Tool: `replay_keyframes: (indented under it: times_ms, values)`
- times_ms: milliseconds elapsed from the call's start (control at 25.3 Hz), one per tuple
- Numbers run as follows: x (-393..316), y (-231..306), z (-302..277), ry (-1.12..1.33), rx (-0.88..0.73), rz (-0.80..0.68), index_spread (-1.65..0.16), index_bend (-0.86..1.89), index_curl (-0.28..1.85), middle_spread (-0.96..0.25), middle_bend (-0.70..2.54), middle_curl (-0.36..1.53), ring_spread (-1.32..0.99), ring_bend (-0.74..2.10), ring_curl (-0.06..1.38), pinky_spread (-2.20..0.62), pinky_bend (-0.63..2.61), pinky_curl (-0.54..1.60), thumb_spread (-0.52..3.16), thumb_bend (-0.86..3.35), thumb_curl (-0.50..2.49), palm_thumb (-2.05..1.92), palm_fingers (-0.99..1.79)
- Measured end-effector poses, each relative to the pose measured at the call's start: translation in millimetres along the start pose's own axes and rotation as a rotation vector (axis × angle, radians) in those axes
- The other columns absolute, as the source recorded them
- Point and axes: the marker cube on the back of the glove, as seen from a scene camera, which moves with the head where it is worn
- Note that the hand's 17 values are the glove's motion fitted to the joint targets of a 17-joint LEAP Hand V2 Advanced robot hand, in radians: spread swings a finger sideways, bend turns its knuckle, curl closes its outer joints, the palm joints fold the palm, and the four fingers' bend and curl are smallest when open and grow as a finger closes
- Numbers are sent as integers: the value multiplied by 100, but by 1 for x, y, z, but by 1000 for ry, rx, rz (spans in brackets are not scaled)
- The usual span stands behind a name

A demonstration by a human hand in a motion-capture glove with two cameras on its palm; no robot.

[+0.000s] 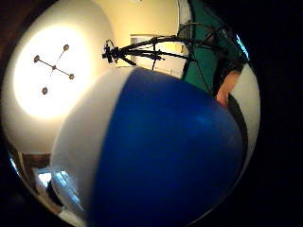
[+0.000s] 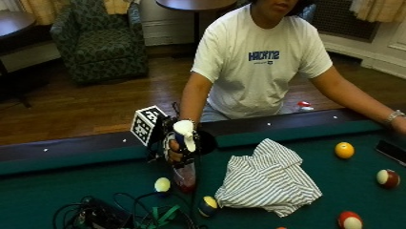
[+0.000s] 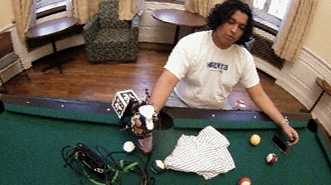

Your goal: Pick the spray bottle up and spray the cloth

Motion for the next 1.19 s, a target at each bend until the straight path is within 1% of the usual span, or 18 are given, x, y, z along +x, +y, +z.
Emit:
replay_keyframes:
  times_ms: [277,435,633,791,1068,1187]
  values:
    - [-27,2,-22,-53,-72,6,-27,40,55,-23,60,54,-25,62,47,-33,39,39,24,-3,70,90,138]
    - [-63,-9,-39,-36,-102,-51,-27,40,55,-23,61,54,-25,62,47,-33,39,39,23,-3,72,90,138]
    - [-108,-23,-57,48,-140,-146,-27,40,56,-23,61,54,-25,63,47,-33,39,39,22,-3,73,90,138]
    - [-148,-34,-58,166,-248,-249,-27,40,56,-23,62,54,-25,64,47,-33,39,39,22,-3,74,90,139]
    - [-194,-23,-37,545,-558,-423,-27,39,57,-23,62,54,-25,66,47,-33,38,39,22,-3,75,89,139]
    - [-206,-15,-14,687,-610,-459,-27,39,58,-23,62,54,-25,66,47,-33,38,39,22,-3,76,89,139]
